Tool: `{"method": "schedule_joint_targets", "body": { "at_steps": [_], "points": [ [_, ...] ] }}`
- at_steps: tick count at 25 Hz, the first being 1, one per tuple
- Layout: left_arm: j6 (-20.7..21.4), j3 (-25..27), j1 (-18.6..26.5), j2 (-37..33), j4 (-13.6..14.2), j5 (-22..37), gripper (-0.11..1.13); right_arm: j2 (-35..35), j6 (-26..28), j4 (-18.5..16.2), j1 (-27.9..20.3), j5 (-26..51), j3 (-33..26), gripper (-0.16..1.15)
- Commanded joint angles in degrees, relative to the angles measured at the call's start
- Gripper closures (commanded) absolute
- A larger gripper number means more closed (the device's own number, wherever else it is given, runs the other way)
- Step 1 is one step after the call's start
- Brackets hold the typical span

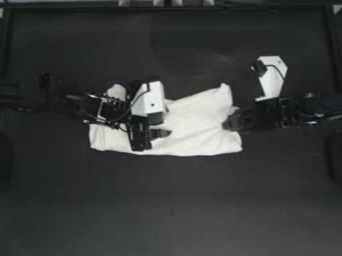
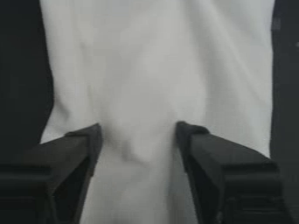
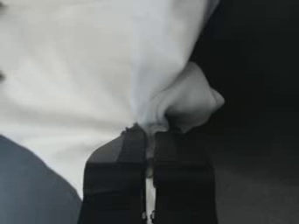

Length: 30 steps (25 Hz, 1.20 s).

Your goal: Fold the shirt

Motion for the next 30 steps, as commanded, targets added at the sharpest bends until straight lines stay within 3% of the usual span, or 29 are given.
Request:
{"method": "schedule_joint_targets", "body": {
  "at_steps": [1, 5, 16, 19, 26, 30],
  "points": [
    [0.09, -1.58, -0.09, -0.35, 0.53, -0.35, 0.29, -3.52, -0.09, 0.09, 0.79, 2.11, -1.14, 0.94],
    [0.09, -2.02, -0.09, 0.62, 0.53, -0.35, 0.42, -5.19, -0.18, 0.26, 1.67, 4.57, -2.29, 0.94],
    [0.0, -5.1, -0.7, 3.96, 0.53, -0.97, 0.43, -10.63, -1.85, 1.32, 3.16, 13.62, -8.44, 0.94],
    [0.0, -6.24, -0.97, 5.19, 0.53, -1.49, 0.43, -12.74, -5.8, 4.39, 3.16, 17.14, -9.67, 0.94],
    [-0.09, -9.4, -1.49, 7.73, 0.53, -2.29, 0.43, -13.62, -20.04, 15.21, 0.79, 24.08, -15.21, 0.94],
    [-0.09, -10.81, -1.67, 8.7, 0.44, -2.9, 0.39, -13.62, -23.64, 18.37, -0.18, 24.79, -14.94, 0.94]
  ]
}}
